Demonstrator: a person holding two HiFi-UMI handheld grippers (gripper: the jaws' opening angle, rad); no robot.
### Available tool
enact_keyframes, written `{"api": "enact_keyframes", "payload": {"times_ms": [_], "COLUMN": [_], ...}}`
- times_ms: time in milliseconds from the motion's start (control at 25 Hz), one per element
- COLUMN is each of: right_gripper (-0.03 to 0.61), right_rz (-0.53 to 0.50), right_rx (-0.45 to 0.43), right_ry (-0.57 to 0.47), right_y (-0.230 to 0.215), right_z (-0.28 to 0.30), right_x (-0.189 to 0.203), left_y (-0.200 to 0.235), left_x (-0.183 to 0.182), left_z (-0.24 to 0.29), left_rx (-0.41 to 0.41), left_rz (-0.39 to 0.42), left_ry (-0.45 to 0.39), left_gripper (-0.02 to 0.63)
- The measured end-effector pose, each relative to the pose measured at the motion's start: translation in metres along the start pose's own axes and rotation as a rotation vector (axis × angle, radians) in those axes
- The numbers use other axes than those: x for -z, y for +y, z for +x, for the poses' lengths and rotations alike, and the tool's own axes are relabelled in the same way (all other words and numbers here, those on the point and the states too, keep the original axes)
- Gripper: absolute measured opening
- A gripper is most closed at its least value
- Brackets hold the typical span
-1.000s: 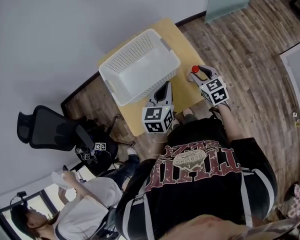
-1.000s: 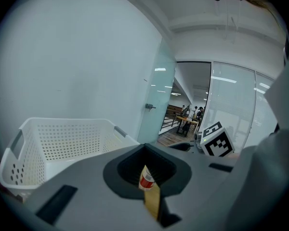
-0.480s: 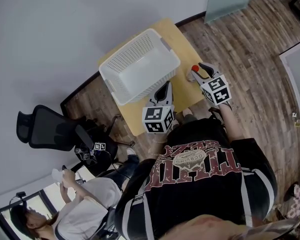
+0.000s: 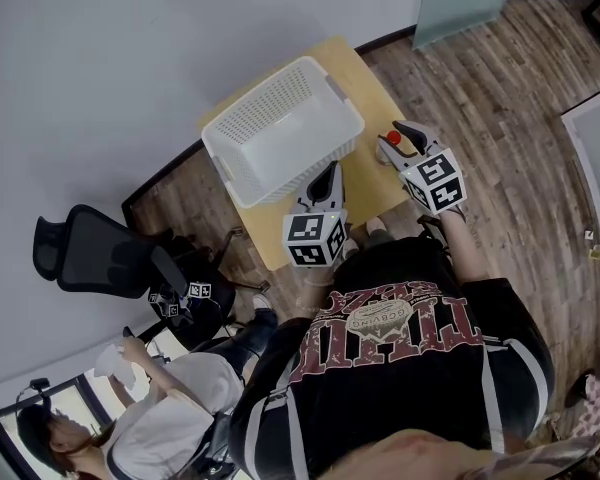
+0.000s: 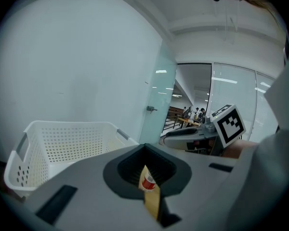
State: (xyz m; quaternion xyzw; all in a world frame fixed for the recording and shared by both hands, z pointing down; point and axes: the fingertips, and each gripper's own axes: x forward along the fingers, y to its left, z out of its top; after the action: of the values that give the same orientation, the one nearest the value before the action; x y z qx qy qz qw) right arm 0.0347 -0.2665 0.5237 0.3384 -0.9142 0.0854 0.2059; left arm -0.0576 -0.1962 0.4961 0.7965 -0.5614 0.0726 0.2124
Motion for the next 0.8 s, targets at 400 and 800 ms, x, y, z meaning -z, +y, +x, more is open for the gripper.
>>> {"api": "enact_keyframes", "payload": {"times_ms": [400, 800], "right_gripper": [0.156, 0.138], "right_rz": [-0.045, -0.048], "right_rx": [-0.041, -0.119], "right_ry": [-0.051, -0.09], "right_y": [0.018, 0.043], "right_z": [0.002, 0.012], "right_x": [-0.032, -0.053], "left_y": [0.01, 0.02], "left_x": [-0.009, -0.017], "left_z": [-0.007, -0.015], "left_rx": [-0.037, -0.061], "left_rz": [-0.01, -0.019], "left_ry": [-0.032, -0.065], "left_gripper": [0.032, 0.032]}}
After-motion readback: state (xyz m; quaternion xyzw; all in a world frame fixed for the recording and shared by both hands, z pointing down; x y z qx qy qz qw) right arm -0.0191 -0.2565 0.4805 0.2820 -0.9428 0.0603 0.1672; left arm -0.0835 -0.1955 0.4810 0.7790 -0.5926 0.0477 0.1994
